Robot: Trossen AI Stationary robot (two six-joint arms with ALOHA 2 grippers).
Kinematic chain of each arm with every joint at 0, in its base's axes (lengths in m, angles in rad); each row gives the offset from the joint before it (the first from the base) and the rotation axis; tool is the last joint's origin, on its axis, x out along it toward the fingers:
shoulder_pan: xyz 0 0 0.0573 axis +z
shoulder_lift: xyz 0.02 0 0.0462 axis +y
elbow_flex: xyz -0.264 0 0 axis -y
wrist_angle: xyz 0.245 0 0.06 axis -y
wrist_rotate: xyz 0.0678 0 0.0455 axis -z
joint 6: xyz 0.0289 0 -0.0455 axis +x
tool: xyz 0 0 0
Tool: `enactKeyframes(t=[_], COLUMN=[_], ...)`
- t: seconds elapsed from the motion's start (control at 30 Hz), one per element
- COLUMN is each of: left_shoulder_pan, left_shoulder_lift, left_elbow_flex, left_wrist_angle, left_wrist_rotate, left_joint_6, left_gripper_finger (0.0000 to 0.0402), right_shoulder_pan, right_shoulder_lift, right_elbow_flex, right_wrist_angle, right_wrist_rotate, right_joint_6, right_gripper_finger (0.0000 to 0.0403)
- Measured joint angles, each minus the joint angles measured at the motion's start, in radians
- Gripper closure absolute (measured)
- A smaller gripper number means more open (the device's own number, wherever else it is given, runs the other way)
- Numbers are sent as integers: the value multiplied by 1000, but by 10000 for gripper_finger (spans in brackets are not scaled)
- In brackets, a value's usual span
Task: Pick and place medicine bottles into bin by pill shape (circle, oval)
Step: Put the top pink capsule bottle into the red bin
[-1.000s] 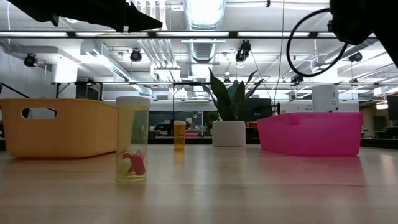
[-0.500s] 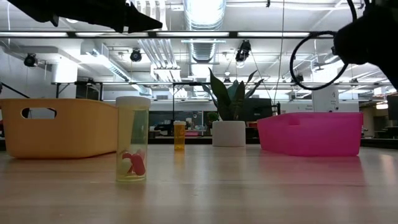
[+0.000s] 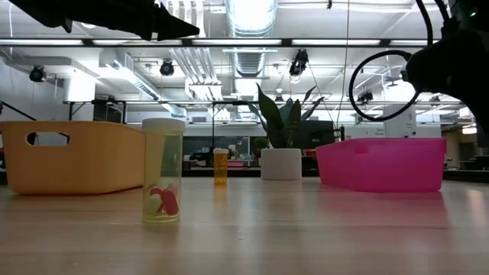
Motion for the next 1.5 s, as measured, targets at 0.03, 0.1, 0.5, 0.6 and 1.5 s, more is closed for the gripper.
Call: enactKeyframes(t=[0.03,0.1,0.5,0.6,1.5], left_shoulder_pan=[0,0,0,0,0], left_shoulder_lift=[0,0,0,0,0], left_elbow_flex=[0,0,0,0,0], left_wrist_angle=[0,0,0,0,1], left_wrist_rotate=[0,0,0,0,1], left_joint_6=[0,0,0,0,0], left_gripper_finger=[237,237,237,237,237], right_shoulder_pan=[0,0,0,0,-316], right_shoulder_lift=[-1,-1,-48,-107,-375], right_elbow_flex=[0,0,-1,-1,-1], right_wrist_angle=[0,0,56,127,21], right_wrist_rotate=[4,6,2,32,686], right_joint_6=[1,0,-129,-182,-612], right_gripper_finger=[231,254,291,289,296])
